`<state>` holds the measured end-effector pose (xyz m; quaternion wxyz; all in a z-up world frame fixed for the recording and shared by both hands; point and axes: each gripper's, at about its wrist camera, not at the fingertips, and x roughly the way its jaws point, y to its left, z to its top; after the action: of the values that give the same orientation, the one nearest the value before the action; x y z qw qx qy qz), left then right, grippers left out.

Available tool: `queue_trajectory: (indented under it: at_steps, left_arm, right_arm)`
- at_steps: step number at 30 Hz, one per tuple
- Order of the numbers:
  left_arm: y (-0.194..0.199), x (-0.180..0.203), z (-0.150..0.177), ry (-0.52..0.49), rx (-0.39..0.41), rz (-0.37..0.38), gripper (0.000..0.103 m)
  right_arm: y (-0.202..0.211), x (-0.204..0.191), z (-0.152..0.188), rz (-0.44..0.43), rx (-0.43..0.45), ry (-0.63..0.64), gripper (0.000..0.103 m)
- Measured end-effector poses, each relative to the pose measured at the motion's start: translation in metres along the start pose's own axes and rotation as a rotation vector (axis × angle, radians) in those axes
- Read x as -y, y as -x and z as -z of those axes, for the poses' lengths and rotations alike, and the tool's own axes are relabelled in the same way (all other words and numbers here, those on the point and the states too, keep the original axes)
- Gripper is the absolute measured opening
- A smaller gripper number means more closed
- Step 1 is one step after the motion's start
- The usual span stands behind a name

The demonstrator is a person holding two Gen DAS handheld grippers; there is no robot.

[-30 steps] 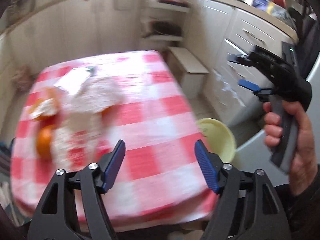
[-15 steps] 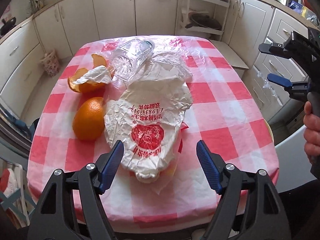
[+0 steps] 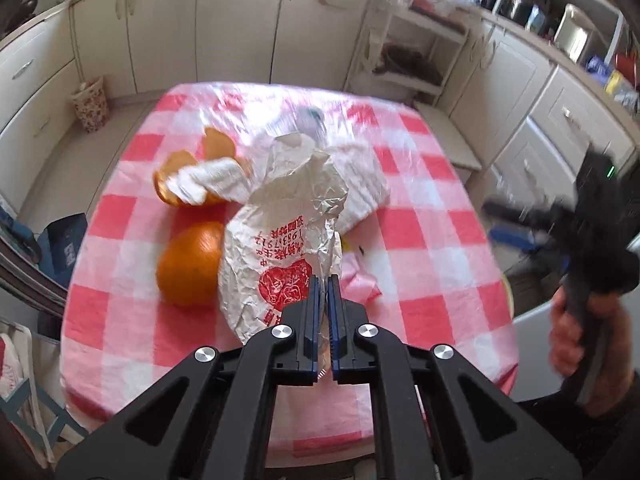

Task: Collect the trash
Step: 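Grasp the white printed plastic bag with the left tool and lift it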

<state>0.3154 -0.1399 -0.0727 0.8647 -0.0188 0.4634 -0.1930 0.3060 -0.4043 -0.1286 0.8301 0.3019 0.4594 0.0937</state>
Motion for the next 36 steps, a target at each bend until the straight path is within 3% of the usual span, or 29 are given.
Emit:
queue_trajectory:
  at_steps: [4,9,14,21,27,33,36]
  left_arm:
    - [0.032,-0.029,-0.017,0.069,0.087,0.076,0.004]
    - [0.05,-0.07,-0.019,0.178,0.158,0.148,0.004]
    - [0.051,-0.102,-0.006,0.262,0.173,0.21,0.004]
    - [0.083,-0.141,-0.002,0.32,0.281,0.306,0.005]
    - [0.091,-0.179,0.006,0.4,0.299,0.326,0.004]
    - [0.088,-0.195,0.01,0.431,0.275,0.307,0.004]
    - [0.089,-0.196,0.01,0.426,0.278,0.312,0.004]
  right_arm:
    - [-0.022,-0.021,0.013,-0.008,-0.091,0.085,0.08]
    - [-0.034,-0.045,0.022,0.014,-0.102,0.161,0.08]
    - [-0.045,-0.071,0.022,-0.056,-0.1,0.203,0.08]
    - [-0.089,-0.135,0.035,-0.138,-0.162,0.357,0.08]
    - [-0.121,-0.168,0.048,-0.141,-0.2,0.449,0.08]
    - [-0.132,-0.196,0.064,-0.21,-0.206,0.574,0.08]
    - [-0.142,-0.203,0.07,-0.147,-0.203,0.635,0.08]
